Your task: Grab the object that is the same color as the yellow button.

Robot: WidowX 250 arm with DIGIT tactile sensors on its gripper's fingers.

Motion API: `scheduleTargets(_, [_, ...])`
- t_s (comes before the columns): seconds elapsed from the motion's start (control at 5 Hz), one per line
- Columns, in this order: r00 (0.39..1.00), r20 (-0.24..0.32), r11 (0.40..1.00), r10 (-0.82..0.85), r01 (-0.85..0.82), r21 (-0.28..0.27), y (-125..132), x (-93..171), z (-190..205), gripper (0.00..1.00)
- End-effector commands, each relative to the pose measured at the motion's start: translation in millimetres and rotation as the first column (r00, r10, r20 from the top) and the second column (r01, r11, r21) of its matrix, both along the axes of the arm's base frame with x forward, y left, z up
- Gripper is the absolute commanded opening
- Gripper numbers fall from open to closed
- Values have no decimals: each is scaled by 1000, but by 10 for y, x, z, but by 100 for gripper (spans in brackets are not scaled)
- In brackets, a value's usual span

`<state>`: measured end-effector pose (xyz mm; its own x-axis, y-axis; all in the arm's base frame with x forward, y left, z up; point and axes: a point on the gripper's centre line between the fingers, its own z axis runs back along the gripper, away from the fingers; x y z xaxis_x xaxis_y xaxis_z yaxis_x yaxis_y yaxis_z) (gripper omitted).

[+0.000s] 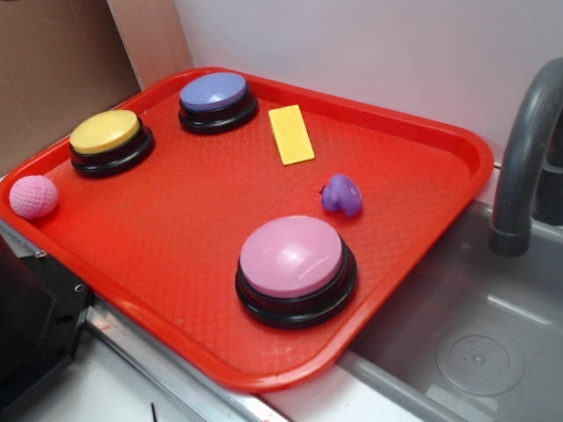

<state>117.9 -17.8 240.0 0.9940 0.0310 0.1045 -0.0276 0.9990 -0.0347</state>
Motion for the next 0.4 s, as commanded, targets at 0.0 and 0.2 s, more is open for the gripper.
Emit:
scheduleTargets(0.0, [1000,0,1000,0,0,0,0,0,0,100])
scheduleTargets(0.2, [983,-65,985,173,-170,38,18,282,-291,100])
